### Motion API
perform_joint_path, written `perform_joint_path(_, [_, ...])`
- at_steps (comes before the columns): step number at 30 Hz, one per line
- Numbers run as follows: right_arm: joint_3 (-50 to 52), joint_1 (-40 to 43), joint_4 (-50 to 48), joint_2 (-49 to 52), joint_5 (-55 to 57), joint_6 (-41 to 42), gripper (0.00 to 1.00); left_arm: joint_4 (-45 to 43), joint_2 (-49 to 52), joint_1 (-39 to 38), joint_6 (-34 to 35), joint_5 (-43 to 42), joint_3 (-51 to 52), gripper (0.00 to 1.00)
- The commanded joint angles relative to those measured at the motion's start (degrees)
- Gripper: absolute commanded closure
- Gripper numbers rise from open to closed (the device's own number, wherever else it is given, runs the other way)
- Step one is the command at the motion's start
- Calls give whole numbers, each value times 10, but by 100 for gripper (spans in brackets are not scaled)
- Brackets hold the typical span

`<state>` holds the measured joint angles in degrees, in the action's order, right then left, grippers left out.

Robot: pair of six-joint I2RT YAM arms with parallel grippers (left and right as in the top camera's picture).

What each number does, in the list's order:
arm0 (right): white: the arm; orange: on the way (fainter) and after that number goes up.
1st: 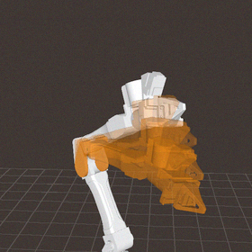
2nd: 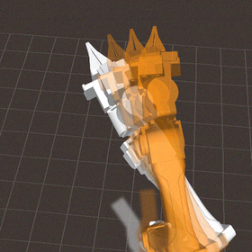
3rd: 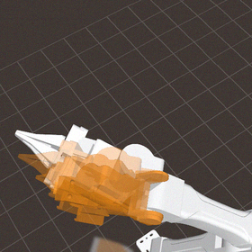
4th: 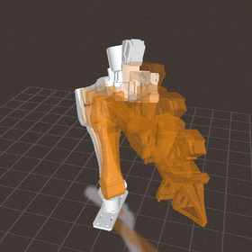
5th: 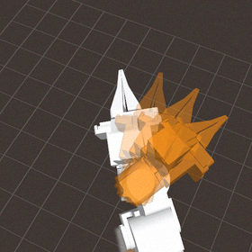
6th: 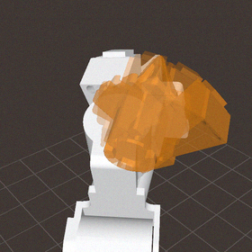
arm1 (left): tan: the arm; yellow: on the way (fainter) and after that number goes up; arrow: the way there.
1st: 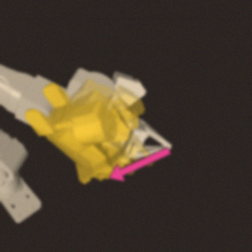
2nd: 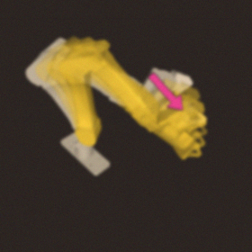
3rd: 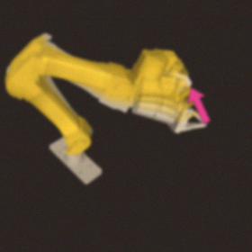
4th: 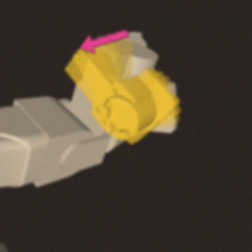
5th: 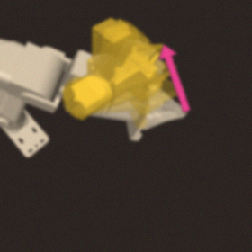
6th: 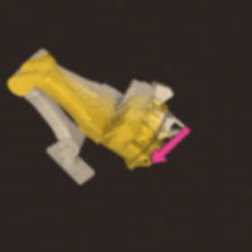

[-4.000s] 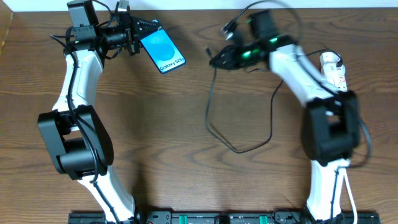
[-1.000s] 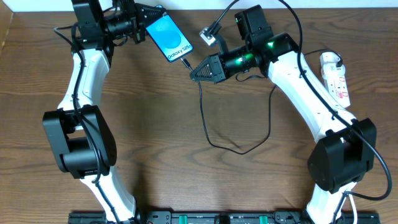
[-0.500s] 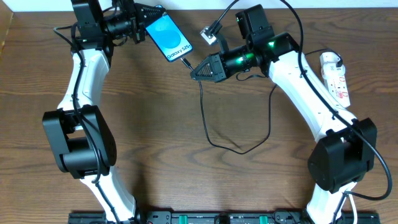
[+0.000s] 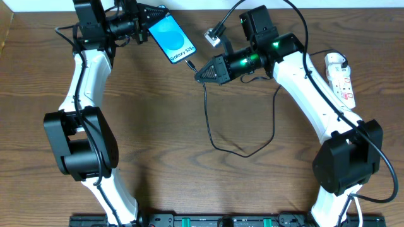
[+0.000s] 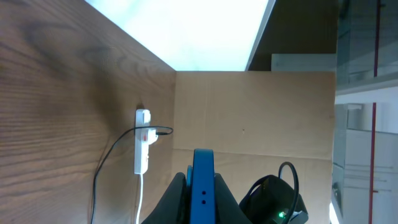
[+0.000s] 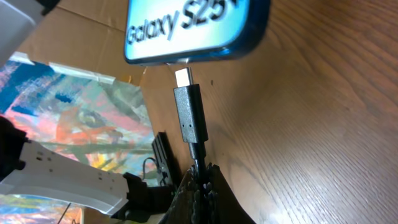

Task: Plug charger to phone and switch on socket
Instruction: 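Push the USB-C plug into the phone's port with the right gripper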

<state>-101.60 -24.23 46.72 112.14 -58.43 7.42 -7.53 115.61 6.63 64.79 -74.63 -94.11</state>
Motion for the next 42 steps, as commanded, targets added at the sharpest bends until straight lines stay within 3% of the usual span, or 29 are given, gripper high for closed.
perform_joint_path(1, [-1,5,3,2,6,-9,99,-3,-9,-2,-6,-9,-2,93])
perform_joint_path(42, [-1,-1,-11,2,28,-34,99,-3,-8,-11,-33,12,-1,93])
